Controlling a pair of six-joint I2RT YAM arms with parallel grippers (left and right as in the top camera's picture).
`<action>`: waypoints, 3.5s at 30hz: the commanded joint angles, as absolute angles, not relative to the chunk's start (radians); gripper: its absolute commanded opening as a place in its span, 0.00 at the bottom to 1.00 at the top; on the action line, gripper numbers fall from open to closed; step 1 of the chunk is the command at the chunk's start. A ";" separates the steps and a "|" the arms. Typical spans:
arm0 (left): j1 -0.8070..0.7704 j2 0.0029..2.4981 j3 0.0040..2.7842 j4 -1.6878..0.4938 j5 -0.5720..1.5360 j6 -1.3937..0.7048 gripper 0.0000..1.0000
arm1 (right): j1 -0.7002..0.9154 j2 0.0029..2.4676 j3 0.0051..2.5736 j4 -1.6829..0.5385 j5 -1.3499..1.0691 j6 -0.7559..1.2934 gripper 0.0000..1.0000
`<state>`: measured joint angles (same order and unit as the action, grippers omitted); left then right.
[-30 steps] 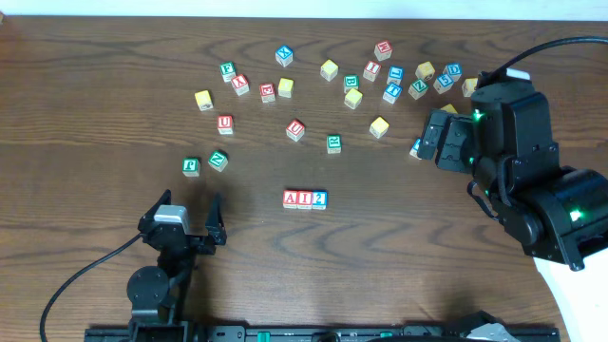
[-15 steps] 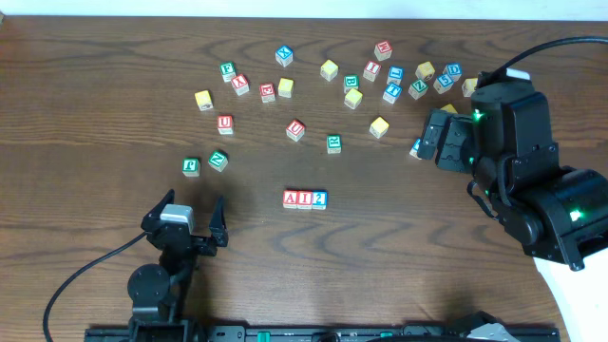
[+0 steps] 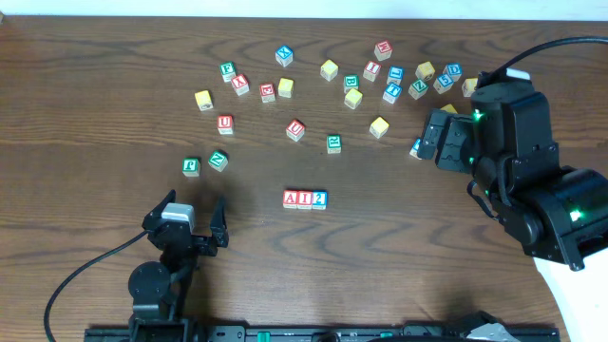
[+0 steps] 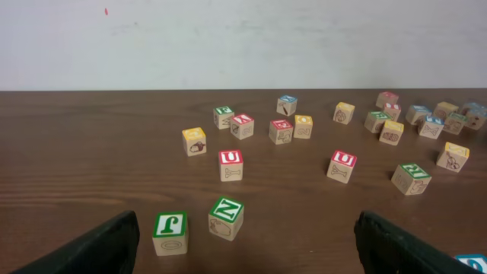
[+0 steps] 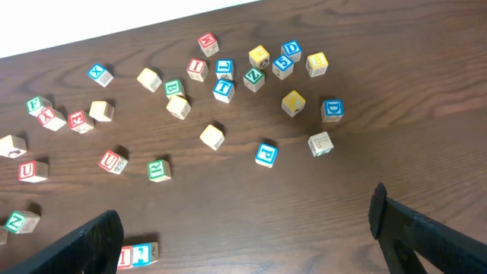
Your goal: Spell out AI2
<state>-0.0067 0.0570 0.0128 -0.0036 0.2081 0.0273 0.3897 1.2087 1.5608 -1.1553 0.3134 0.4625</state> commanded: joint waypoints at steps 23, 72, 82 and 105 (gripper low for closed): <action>-0.001 0.058 0.005 -0.051 0.258 0.041 0.89 | 0.364 0.809 0.730 0.081 0.237 0.041 0.99; -0.001 0.058 0.005 -0.051 0.258 0.041 0.89 | 0.030 0.006 0.006 -0.072 -0.096 -0.117 0.99; -0.001 0.058 0.005 -0.051 0.258 0.041 0.89 | 0.030 0.006 0.006 -0.069 -0.097 -0.117 0.99; -0.001 0.058 0.005 -0.051 0.258 0.041 0.89 | 0.030 0.006 0.006 -0.068 -0.097 -0.117 0.99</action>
